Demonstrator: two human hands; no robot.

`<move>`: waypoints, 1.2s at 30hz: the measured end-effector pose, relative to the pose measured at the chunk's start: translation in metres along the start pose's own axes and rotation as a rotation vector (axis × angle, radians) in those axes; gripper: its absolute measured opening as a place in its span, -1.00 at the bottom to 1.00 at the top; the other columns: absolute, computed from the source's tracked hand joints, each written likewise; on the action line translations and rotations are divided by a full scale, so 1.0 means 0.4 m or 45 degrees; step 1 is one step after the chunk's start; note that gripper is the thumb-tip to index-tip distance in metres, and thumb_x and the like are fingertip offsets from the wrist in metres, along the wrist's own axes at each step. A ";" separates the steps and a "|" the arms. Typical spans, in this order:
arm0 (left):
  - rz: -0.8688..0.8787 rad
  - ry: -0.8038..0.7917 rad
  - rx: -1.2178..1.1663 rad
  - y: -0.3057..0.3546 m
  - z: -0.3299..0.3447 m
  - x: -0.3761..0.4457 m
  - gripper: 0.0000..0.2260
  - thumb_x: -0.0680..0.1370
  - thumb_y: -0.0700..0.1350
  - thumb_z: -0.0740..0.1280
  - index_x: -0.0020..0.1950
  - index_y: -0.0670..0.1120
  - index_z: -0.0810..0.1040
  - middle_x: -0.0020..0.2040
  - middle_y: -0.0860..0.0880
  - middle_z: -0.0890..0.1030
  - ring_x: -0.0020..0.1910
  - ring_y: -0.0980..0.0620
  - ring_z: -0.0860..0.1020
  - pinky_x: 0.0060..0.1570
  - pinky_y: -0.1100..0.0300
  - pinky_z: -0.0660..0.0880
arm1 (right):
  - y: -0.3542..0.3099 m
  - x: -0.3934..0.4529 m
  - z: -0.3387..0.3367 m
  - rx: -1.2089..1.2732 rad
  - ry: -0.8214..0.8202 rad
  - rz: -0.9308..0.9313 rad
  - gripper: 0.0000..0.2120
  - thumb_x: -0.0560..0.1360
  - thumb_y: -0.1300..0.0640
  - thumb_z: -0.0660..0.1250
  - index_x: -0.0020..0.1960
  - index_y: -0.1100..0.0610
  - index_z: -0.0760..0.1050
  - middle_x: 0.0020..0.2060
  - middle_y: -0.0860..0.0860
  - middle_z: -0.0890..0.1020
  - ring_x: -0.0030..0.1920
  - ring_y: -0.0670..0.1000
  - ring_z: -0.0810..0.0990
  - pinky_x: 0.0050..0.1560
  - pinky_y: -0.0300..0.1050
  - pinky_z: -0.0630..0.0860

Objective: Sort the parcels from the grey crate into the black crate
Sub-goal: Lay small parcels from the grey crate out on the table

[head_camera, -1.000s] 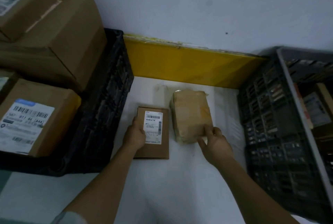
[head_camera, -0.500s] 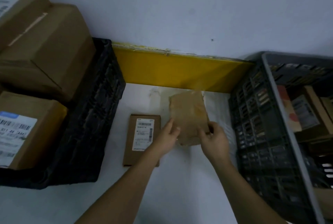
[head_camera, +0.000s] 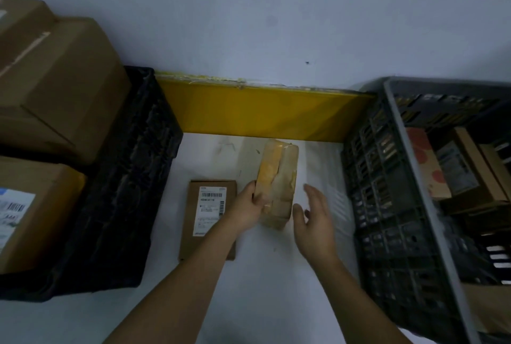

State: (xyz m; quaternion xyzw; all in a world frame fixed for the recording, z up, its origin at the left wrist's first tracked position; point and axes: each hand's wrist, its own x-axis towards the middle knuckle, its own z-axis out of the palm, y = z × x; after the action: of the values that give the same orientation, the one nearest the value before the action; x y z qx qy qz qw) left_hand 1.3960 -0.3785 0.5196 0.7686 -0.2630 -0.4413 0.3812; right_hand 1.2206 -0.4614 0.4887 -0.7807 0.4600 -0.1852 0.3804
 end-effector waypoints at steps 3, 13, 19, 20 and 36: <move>0.013 0.029 -0.112 -0.010 0.002 0.000 -0.65 0.75 -0.10 0.25 0.55 0.10 0.42 0.28 0.10 0.59 0.17 0.13 0.57 0.12 0.24 0.58 | 0.003 0.029 -0.021 0.081 -0.181 0.048 -0.66 0.75 0.03 0.28 0.51 -0.07 0.50 0.39 -0.11 0.58 0.42 0.00 0.55 0.43 0.00 0.52; 0.007 -0.026 0.057 0.011 0.018 0.037 -0.46 0.64 0.39 0.16 0.50 0.15 0.50 0.34 0.04 0.63 0.30 0.03 0.60 0.34 -0.03 0.53 | -0.017 0.016 -0.007 -0.148 -0.272 -0.312 -0.63 0.73 0.18 0.28 0.51 0.05 0.57 0.52 -0.12 0.48 0.50 -0.17 0.33 0.50 -0.43 0.15; -0.089 0.011 0.162 -0.051 0.026 0.078 -0.77 0.71 -0.05 0.31 0.31 -0.06 0.65 0.20 -0.04 0.71 0.14 -0.06 0.68 0.17 0.04 0.62 | 0.093 0.057 -0.010 -0.130 -0.342 0.153 -0.28 0.60 -0.35 0.26 0.69 -0.20 0.17 0.49 0.00 0.52 0.41 0.11 0.58 0.38 0.11 0.59; -0.123 0.001 0.102 -0.050 0.028 0.074 -0.78 0.70 -0.07 0.34 0.31 -0.05 0.65 0.20 -0.04 0.71 0.13 -0.06 0.68 0.14 0.03 0.64 | 0.086 0.063 -0.014 -0.070 -0.376 0.132 -0.30 0.64 -0.29 0.31 0.70 -0.21 0.16 0.49 -0.06 0.54 0.41 0.04 0.59 0.38 -0.04 0.59; -0.014 0.384 0.818 -0.064 -0.184 0.109 -0.74 0.71 0.05 0.22 0.17 -0.08 0.60 0.13 -0.13 0.65 0.11 -0.16 0.61 -0.02 0.02 0.53 | -0.186 0.435 0.125 -0.218 -0.383 -0.137 -0.42 0.69 0.15 0.34 0.68 0.01 0.30 0.68 0.15 0.24 0.53 0.29 0.44 0.42 0.10 0.49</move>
State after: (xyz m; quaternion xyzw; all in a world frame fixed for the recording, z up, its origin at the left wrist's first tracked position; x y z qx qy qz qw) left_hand 1.4829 -0.3702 0.5014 0.9072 -0.3249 -0.2197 0.1521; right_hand 1.3840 -0.5681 0.5030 -0.8526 0.3695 -0.0466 0.3666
